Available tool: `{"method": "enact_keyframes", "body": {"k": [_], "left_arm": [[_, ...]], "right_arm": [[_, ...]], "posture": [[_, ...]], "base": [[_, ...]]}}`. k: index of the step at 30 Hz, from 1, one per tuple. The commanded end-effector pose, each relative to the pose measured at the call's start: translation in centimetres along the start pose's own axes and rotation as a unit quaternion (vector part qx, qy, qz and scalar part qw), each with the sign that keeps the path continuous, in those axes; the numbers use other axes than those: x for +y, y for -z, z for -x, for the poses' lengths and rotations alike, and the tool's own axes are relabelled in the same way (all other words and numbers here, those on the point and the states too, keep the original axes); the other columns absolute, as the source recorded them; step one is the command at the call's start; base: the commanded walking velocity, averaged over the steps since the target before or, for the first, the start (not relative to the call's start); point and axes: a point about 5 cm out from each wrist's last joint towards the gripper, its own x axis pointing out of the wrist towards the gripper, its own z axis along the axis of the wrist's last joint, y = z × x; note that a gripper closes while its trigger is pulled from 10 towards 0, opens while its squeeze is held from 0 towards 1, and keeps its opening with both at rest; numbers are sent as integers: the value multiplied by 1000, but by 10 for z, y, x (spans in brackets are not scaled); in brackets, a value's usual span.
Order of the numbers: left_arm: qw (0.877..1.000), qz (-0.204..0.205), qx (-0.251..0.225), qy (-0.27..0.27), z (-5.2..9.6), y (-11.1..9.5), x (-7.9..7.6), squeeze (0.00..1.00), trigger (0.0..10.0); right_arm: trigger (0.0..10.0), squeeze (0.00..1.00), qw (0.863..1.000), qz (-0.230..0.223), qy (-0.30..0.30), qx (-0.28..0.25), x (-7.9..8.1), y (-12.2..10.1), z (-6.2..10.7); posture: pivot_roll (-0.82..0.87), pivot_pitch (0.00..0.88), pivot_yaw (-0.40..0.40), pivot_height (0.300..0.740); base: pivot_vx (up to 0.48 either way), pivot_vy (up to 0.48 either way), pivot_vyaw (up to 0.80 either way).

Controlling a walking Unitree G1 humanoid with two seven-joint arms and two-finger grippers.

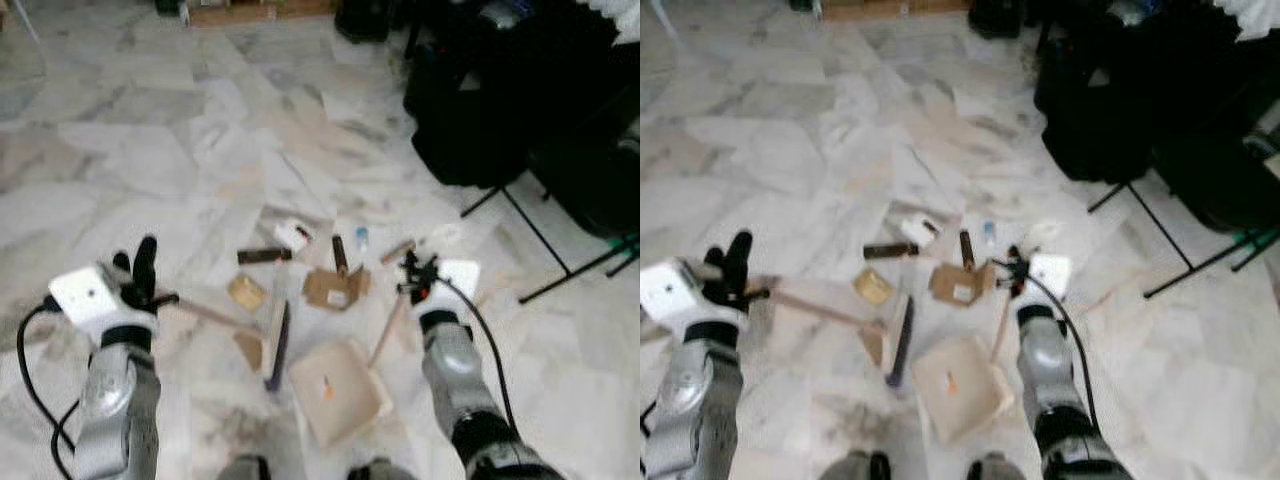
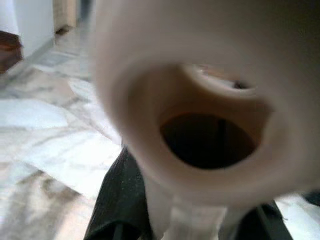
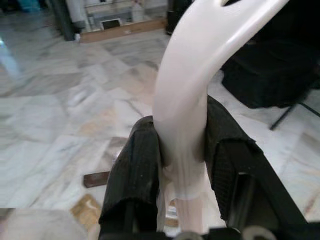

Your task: Sweep floor

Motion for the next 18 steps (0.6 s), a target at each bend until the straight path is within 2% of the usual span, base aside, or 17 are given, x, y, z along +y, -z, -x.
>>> {"method": "enact_keyframes", "body": {"k": [1, 18], "left_arm": [[1000, -10, -16, 2, 1, -4, 0, 0, 10000], [1000, -10, -25, 3, 1, -6, -1, 0, 10000]], "right_arm": [[10000, 0, 1000, -10, 11, -12, -6, -2, 2], [10000, 0, 1000, -10, 10, -13, -7, -1, 3]], "posture": [[15, 204, -29, 740], [10, 183, -28, 740]], "base": [[0, 307, 0], [0, 18, 0]]}}
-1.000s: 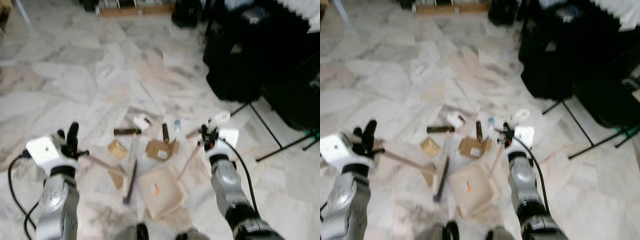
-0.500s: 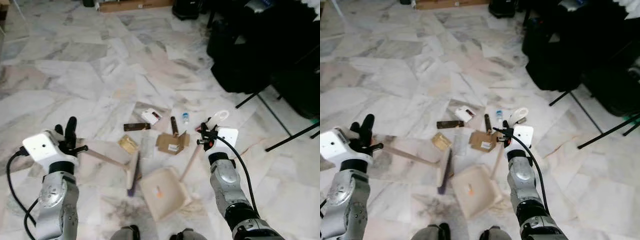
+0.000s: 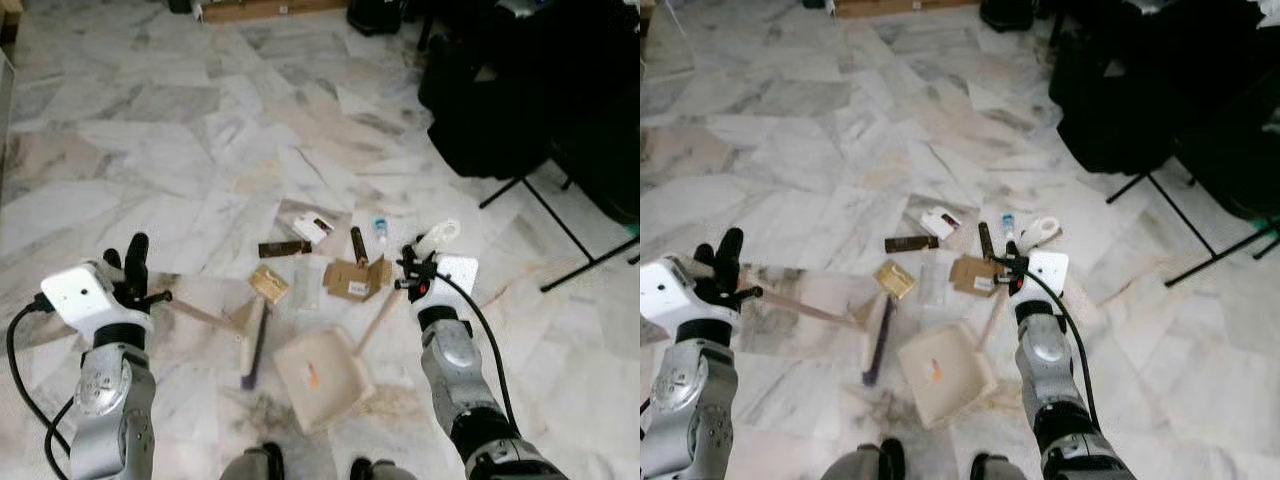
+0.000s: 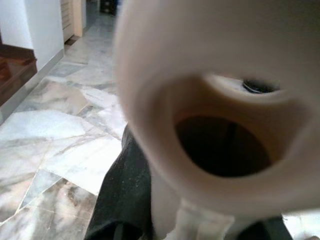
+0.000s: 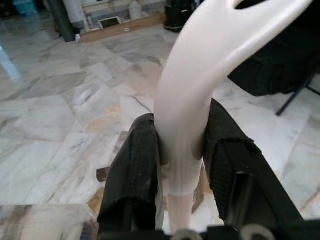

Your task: Sweep floor

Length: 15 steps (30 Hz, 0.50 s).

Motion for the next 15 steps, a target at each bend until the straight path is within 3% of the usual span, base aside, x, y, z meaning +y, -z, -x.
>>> {"method": "enact_keyframes", "body": {"k": [1, 15], "left_arm": [[1000, 7, -19, 5, 1, -5, -2, 0, 10000], [1000, 7, -7, -4, 2, -2, 2, 0, 10000]], "right_arm": [[10000, 0, 1000, 3, 5, -17, -4, -4, 0], [10000, 0, 1000, 1, 2, -16, -2, -3, 1]], "posture": [[11, 180, -28, 740], [11, 184, -26, 740]], "base": [[0, 0, 0], [0, 0, 0]]}}
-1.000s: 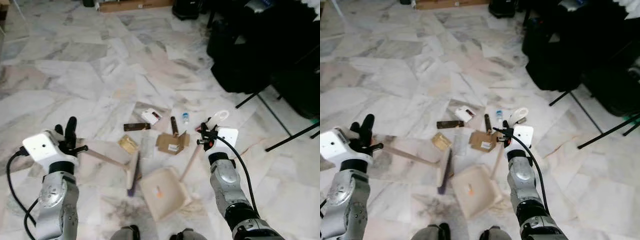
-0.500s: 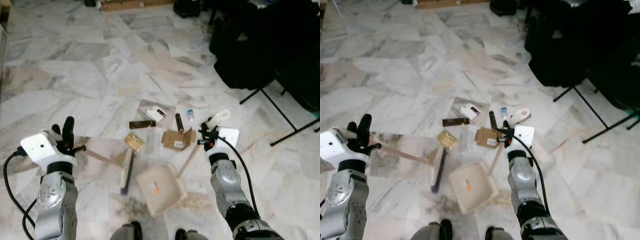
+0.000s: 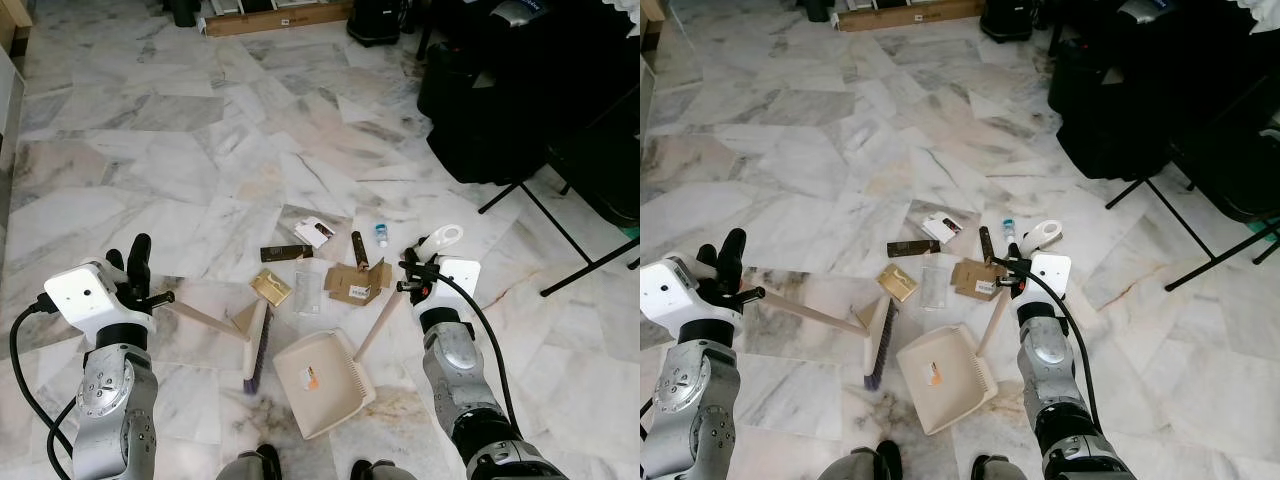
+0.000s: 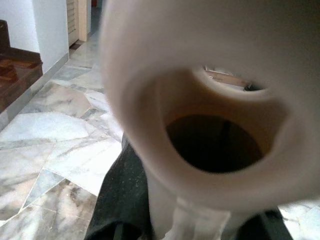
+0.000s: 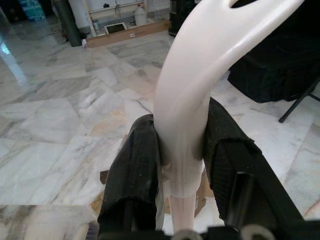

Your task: Sweep floor

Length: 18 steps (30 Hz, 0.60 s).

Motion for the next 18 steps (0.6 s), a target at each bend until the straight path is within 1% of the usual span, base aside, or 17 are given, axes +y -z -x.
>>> {"method": "enact_keyframes", "body": {"k": [1, 7, 11, 13, 14, 15, 16, 18], "left_arm": [[1000, 2, -8, -1, 1, -2, 1, 0, 10000], [1000, 2, -4, -3, 2, 0, 1, 0, 10000], [1000, -9, 6, -14, 6, 6, 9, 0, 10000], [1000, -11, 11, -21, 9, 8, 13, 0, 10000], [1000, -13, 13, -23, 11, 9, 14, 0, 10000], [1000, -13, 13, -23, 11, 9, 14, 0, 10000], [999, -15, 15, -27, 13, 10, 16, 0, 10000], [999, -17, 15, -30, 14, 11, 17, 0, 10000]], "right_arm": [[10000, 0, 1000, -4, 5, -16, -2, -4, 0], [10000, 0, 1000, -4, 6, -16, -2, -4, 0], [10000, 0, 1000, -4, 3, -26, -2, -9, -2], [10000, 0, 999, -1, -2, -47, -2, -18, -6], [10000, 0, 998, 12, -8, -62, -2, -25, -8], [10000, 0, 998, 12, -8, -62, -2, -25, -8], [10000, 0, 996, 27, -12, -78, -3, -33, -11], [10000, 0, 995, 33, -12, -93, -4, -41, -14]], "posture": [[12, 186, -28, 740], [12, 193, -28, 740], [14, 200, -27, 740], [10, 202, -27, 740], [10, 202, -27, 740], [10, 202, -27, 740], [8, 202, -28, 740], [7, 203, -28, 740]], "base": [[0, 0, 0], [0, 0, 0], [0, 0, 0], [0, 0, 0], [0, 0, 0], [0, 0, 0], [0, 0, 0], [0, 0, 0]]}}
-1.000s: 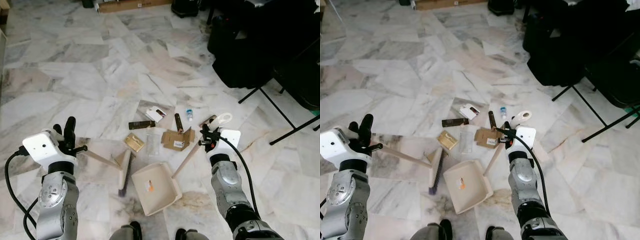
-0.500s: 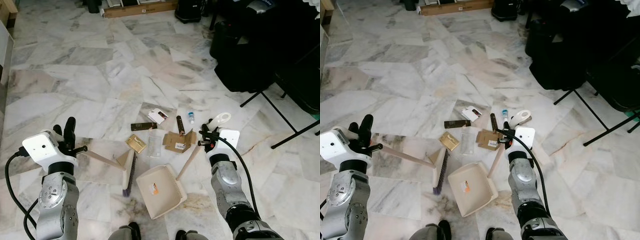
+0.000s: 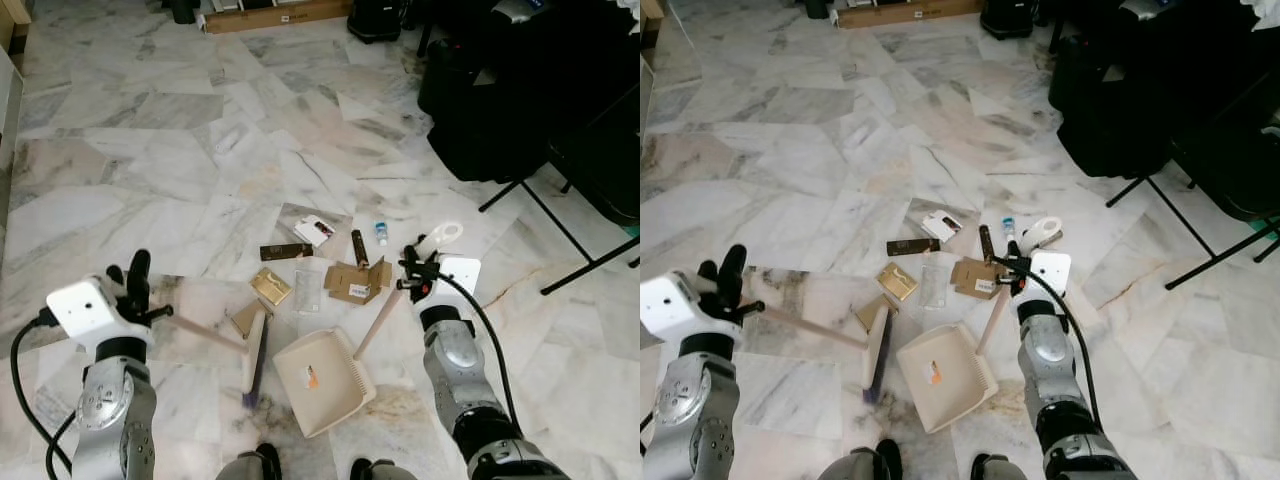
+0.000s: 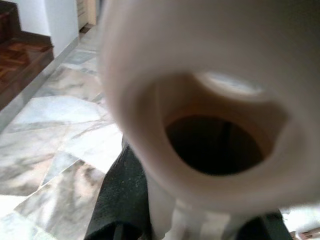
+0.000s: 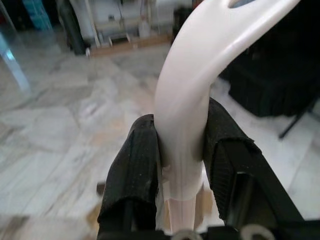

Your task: Sweep floor

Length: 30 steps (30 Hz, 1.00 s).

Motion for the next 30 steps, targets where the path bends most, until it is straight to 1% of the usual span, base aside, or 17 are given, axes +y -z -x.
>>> {"method": "enact_keyframes", "body": {"k": [1, 7, 10, 12, 14, 21, 30], "left_arm": [[1000, -6, -18, -10, 1, -5, 3, 0, 10000], [999, -16, -26, -17, 3, -7, 5, 0, 10000], [999, -21, -29, -22, 4, -8, 7, 0, 10000], [998, -30, -31, -37, 4, -7, 12, 0, 10000], [998, -30, -33, -42, 4, -8, 13, 0, 10000], [997, -34, -40, -54, 4, -9, 13, 0, 10000], [996, -40, -49, -70, 3, -11, 18, 0, 10000]], "right_arm": [[10000, 0, 998, 13, -5, -63, 0, -26, -10], [10000, 0, 997, 21, -4, -73, -2, -31, -12], [10000, 0, 997, 22, -3, -72, -3, -31, -12], [10000, 0, 998, 22, -3, -67, -1, -28, -10], [10000, 0, 998, 21, -3, -65, -1, -27, -10], [10000, 0, 998, 19, -6, -62, 1, -25, -9], [10000, 0, 998, 27, -19, -57, 5, -24, -9]], "posture": [[6, 203, -29, 740], [9, 203, -30, 740], [9, 203, -30, 740], [12, 205, -32, 740], [11, 205, -32, 740], [8, 207, -34, 740], [11, 204, -37, 740]], "base": [[0, 0, 0], [0, 0, 0], [0, 0, 0], [0, 0, 0], [0, 0, 0], [287, 0, 0], [325, 0, 0]]}}
